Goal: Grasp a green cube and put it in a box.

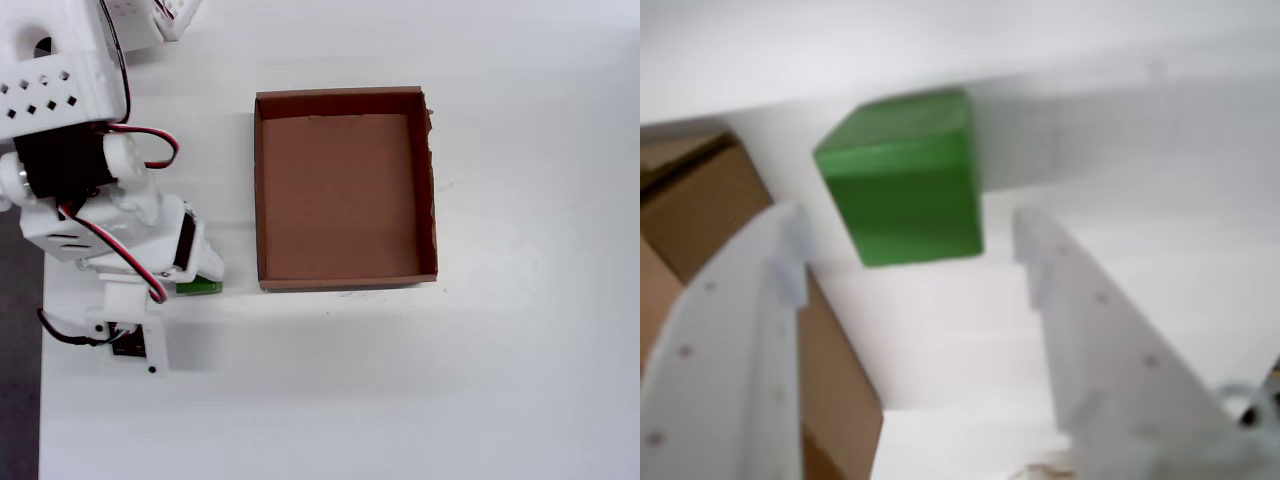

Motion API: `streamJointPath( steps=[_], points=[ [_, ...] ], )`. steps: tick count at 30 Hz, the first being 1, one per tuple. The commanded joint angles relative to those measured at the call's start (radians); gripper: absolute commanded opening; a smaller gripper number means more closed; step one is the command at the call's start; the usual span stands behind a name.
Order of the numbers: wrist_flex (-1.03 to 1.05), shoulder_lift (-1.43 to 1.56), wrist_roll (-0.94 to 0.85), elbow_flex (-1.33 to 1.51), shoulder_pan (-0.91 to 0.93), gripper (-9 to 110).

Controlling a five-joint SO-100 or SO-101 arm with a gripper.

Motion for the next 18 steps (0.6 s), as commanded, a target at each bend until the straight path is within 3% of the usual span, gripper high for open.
streamJointPath(
  steps=[1, 18],
  points=[
    [-0.003, -0.008, -0.006, -0.061, -0.018, 26],
    [0.000, -0.072, -0.005, -0.071, -0.035, 25]
  ],
)
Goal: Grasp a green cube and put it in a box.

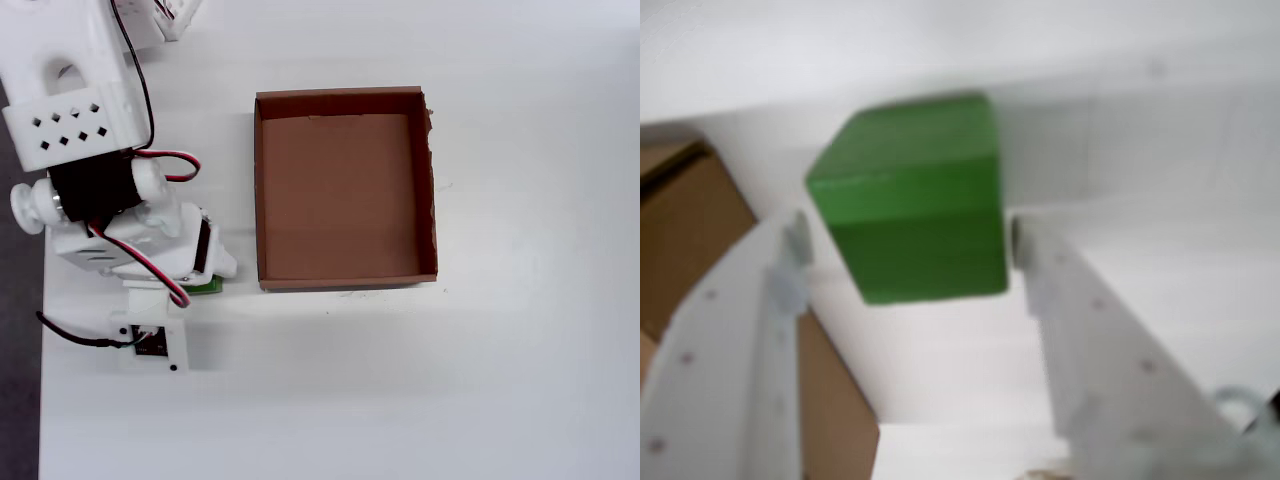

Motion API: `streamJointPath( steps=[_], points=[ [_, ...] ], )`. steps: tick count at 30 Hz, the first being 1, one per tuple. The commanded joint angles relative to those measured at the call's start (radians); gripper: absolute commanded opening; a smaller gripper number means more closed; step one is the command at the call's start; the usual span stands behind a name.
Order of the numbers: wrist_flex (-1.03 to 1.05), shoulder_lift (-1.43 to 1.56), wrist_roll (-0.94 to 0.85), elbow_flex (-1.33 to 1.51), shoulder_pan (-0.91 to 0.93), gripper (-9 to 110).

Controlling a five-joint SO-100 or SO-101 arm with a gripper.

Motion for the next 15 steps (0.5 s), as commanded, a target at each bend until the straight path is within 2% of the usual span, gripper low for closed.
streamJointPath(
  steps=[1, 15],
  points=[
    [0.002, 0.012, -0.005, -0.043, -0.015, 24],
    [-0.005, 0.006, -0.003, -0.043, -0.015, 21]
  ],
)
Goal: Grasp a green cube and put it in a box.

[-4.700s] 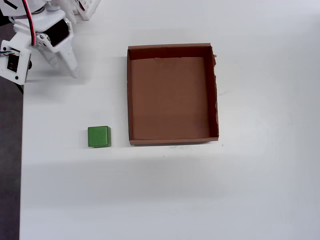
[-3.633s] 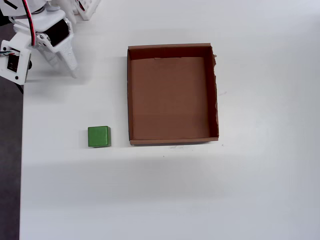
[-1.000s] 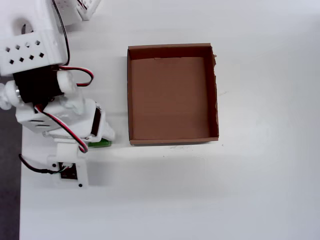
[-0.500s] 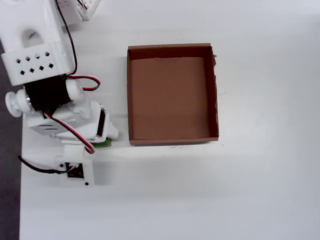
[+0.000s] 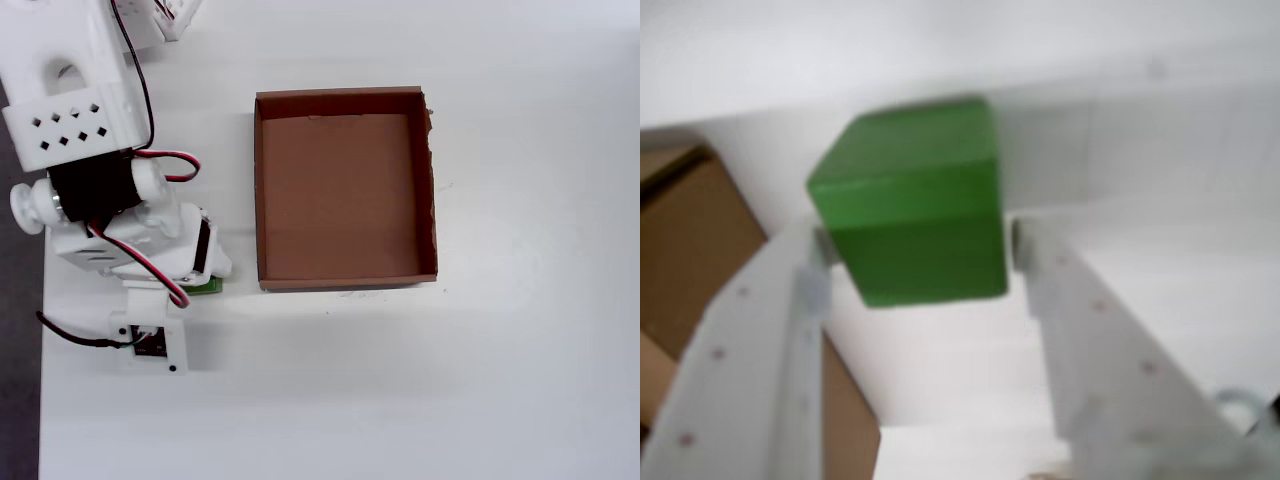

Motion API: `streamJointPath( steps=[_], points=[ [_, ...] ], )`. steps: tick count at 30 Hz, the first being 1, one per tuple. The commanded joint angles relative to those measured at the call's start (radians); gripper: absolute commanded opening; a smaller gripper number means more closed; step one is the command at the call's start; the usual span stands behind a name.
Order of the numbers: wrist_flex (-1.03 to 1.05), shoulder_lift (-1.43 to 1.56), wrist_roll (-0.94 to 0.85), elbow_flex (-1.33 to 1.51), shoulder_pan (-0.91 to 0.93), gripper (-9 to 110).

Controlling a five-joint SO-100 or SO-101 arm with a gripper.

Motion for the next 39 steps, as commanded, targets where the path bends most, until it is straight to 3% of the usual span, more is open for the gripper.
streamJointPath(
  steps=[1, 39],
  points=[
    [-0.003, 0.006, -0.003, -0.043, -0.015, 21],
    [0.006, 0.066, 0.032, -0.052, -0.026, 13]
  ],
)
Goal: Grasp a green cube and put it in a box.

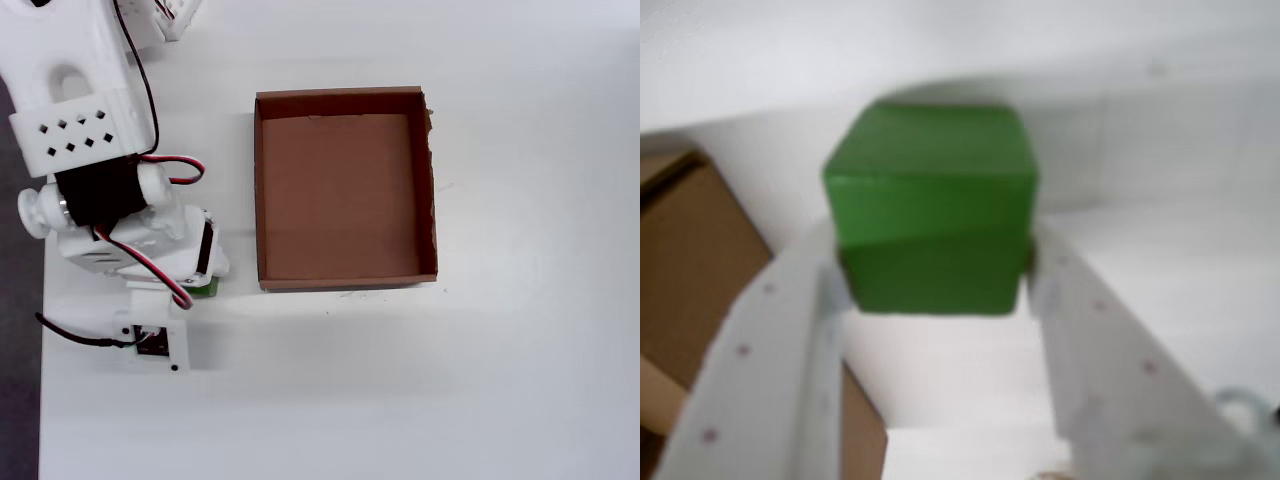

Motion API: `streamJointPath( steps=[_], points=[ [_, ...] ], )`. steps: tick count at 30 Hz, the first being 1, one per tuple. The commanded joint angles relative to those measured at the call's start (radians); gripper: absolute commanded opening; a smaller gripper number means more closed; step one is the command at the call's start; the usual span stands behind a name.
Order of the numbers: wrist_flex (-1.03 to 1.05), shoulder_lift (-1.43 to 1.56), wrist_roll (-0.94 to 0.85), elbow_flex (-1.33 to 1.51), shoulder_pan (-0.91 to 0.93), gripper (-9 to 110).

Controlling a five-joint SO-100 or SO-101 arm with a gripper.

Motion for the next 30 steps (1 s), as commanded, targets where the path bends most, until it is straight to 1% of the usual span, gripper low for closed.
streamJointPath(
  steps=[1, 11, 16, 22, 30],
  points=[
    [0.017, 0.132, 0.018, -0.040, -0.020, 12],
    [0.193, 0.371, 0.083, -0.043, -0.126, 12],
    [0.281, 0.439, 0.089, -0.041, -0.242, 12],
    [0.321, 0.402, 0.097, -0.061, -0.388, 12],
    [0.304, 0.156, 0.129, -0.219, -0.488, 12]
  ],
)
